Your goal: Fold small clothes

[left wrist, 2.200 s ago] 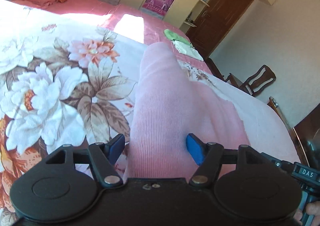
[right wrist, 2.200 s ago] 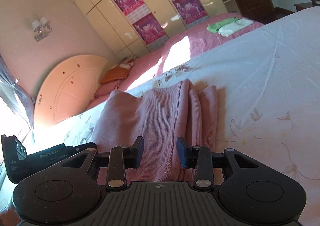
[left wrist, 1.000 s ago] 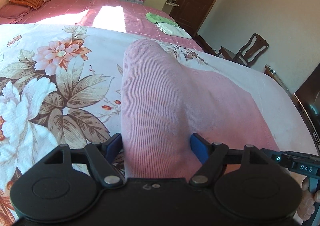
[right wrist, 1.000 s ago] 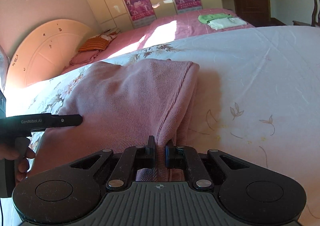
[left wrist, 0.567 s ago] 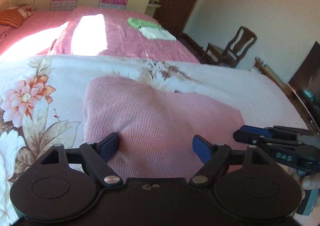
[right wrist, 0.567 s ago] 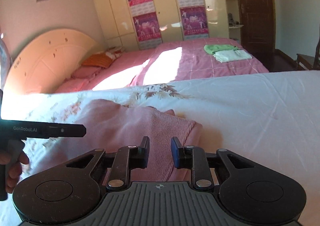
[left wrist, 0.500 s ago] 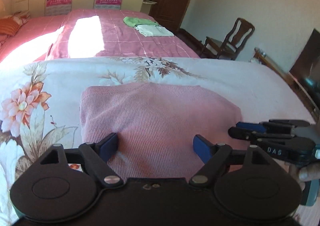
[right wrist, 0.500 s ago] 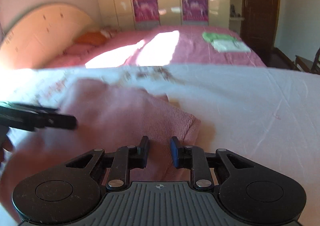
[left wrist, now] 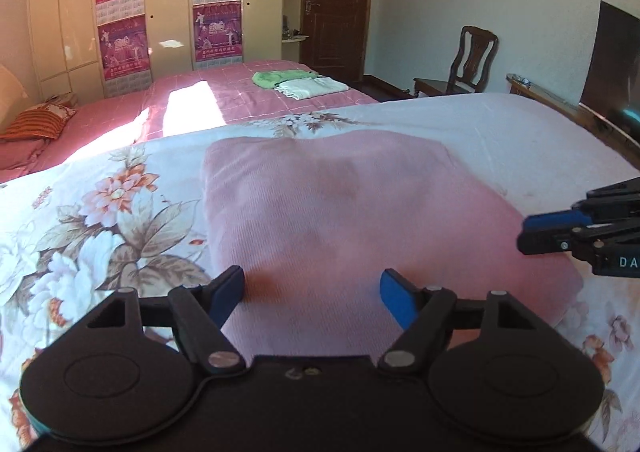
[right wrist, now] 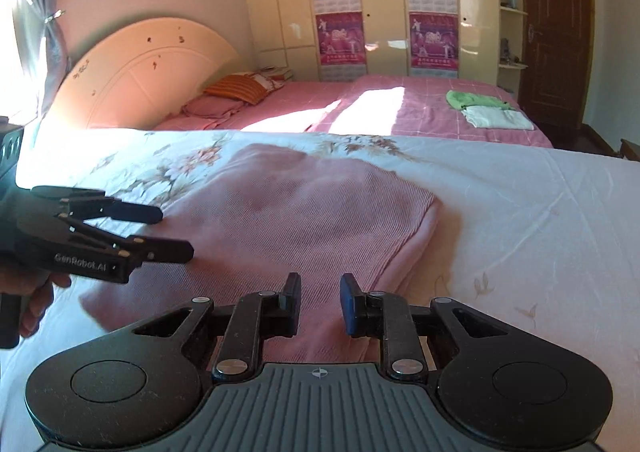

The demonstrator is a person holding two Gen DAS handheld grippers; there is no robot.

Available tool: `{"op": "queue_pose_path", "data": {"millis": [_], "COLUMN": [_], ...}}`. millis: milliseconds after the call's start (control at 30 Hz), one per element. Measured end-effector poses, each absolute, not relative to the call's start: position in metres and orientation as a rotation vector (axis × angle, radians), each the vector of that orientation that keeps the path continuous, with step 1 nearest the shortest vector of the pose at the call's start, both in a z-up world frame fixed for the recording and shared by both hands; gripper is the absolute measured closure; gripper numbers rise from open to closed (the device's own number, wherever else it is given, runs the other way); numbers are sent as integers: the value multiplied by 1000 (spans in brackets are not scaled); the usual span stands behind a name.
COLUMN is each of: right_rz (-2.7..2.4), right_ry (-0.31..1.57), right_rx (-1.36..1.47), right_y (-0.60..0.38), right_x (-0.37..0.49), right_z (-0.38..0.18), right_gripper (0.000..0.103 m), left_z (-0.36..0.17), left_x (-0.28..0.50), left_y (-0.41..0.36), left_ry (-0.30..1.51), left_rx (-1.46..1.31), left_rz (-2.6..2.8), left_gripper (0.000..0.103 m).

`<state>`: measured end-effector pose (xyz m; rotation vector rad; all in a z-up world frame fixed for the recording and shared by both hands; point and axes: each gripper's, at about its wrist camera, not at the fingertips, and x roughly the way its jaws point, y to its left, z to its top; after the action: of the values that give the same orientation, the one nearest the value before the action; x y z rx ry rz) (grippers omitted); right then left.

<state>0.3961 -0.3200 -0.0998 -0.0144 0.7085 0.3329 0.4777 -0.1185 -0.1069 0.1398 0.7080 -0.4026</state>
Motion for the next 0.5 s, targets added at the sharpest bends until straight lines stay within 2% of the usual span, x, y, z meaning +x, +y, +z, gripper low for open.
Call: {"op": "queue_pose_path", "data": {"millis": [67, 167, 367, 500], "right_rz": [286, 276, 309, 309], "right_ry": [764, 768, 700, 772], "right_rx": [-89, -67, -20, -64], "right_y": [-319, -326, -334, -327], "right_x": [390, 390, 372, 371], "right_z": [-121, -123, -99, -119], "right_gripper": [100, 100, 100, 100], "left_z": [-116, -125, -116, -122], "left_x": [475, 469, 444, 441], "left_y": [-107, -88, -77, -71], "left_ry": [744, 771, 765, 786], "left_rx": [126, 62, 80, 63], "left_rz": [-383, -380, -338, -316], "left_gripper": [26, 23, 27, 25]}}
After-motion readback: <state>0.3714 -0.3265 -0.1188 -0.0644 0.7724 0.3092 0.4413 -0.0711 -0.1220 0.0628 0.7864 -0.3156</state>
